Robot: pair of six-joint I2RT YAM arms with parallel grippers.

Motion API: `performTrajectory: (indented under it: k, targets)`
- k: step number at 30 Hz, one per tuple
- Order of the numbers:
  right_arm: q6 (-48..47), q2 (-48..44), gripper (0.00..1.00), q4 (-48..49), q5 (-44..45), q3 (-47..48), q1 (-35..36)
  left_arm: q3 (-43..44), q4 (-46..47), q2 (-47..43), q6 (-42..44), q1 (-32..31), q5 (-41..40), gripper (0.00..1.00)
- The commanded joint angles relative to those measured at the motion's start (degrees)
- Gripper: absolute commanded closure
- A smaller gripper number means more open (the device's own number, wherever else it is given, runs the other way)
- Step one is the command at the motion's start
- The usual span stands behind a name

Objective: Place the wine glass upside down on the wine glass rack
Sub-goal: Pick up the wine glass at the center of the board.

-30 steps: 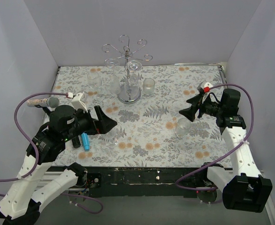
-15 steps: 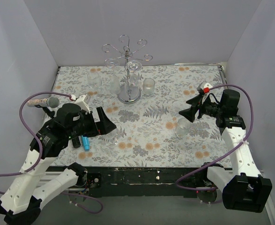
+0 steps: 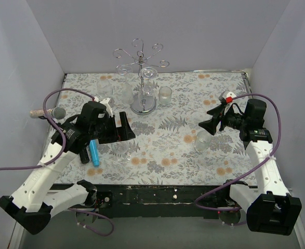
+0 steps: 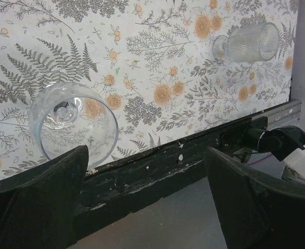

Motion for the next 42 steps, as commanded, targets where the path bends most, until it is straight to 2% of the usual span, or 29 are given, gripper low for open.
performTrajectory:
  k: [1,3,10,21,28,36,42]
  targets:
    - [0.52,-0.32,0.17,1.81,-0.48,-0.05,-0.29,3.03,-2.08,2.91,2.76,-0.16,-0.28,0.09]
    - [0.52,-0.32,0.17,1.81,-0.48,-0.05,-0.29,3.47,-2.52,4.15,3.2,-0.16,-0.89,0.12]
    - [0.52,0.2,0.17,1.9,-0.39,-0.05,-0.47,3.74,-2.87,6.78,3.64,-0.51,-1.25,0.34]
    - [0.52,0.38,0.17,1.9,-0.3,-0.23,-0.56,3.56,-3.23,10.3,3.91,-1.83,-2.04,0.52]
    - [0.52,0.2,0.17,1.9,-0.39,-0.32,-0.47,3.56,-3.49,11.45,3.73,-2.71,-3.0,0.7]
    - [0.52,0.12,0.17,1.9,-0.39,-0.32,-0.65,3.48,-3.75,11.71,3.55,-3.15,-4.06,0.78]
    - [0.52,0.11,0.17,1.9,-0.48,-0.32,-0.56,3.21,-3.66,11.89,3.73,-3.24,-3.79,0.96]
